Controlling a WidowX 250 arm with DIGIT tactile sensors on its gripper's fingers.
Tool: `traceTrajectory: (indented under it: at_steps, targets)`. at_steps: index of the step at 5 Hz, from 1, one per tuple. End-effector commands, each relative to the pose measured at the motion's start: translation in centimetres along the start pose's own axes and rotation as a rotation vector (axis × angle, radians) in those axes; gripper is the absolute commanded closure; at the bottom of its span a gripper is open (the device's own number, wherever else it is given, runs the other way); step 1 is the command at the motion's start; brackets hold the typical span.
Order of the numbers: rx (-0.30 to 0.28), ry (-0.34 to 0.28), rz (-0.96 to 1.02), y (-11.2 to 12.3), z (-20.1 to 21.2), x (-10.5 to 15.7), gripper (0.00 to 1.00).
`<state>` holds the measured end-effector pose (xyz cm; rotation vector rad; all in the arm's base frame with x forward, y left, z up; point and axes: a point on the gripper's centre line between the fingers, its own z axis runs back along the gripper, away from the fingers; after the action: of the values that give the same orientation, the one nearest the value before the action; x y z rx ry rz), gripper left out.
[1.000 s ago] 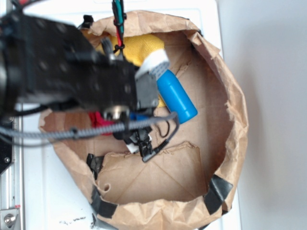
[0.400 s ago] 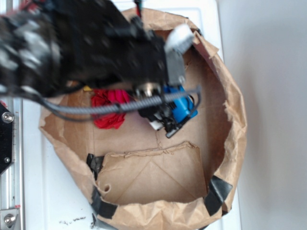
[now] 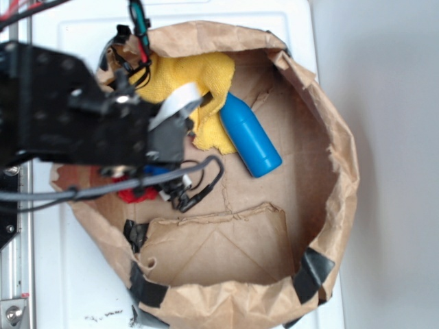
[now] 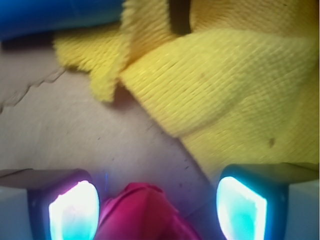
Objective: Grab the red paper.
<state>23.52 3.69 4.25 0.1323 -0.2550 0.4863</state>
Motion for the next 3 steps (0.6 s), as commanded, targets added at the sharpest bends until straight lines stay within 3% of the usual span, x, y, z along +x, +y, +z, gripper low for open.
traceTrajectory:
  at_steps: [1, 2, 3]
  targets:
    - [-0.100, -0.036, -0.014, -0.1, 3.5, 1.3, 0.00]
    - [-0.153, 0.009, 0.032, -1.7, 5.4, 5.0, 0.00]
    - [-0.153, 0.006, 0.050, -1.9, 5.5, 6.2, 0.00]
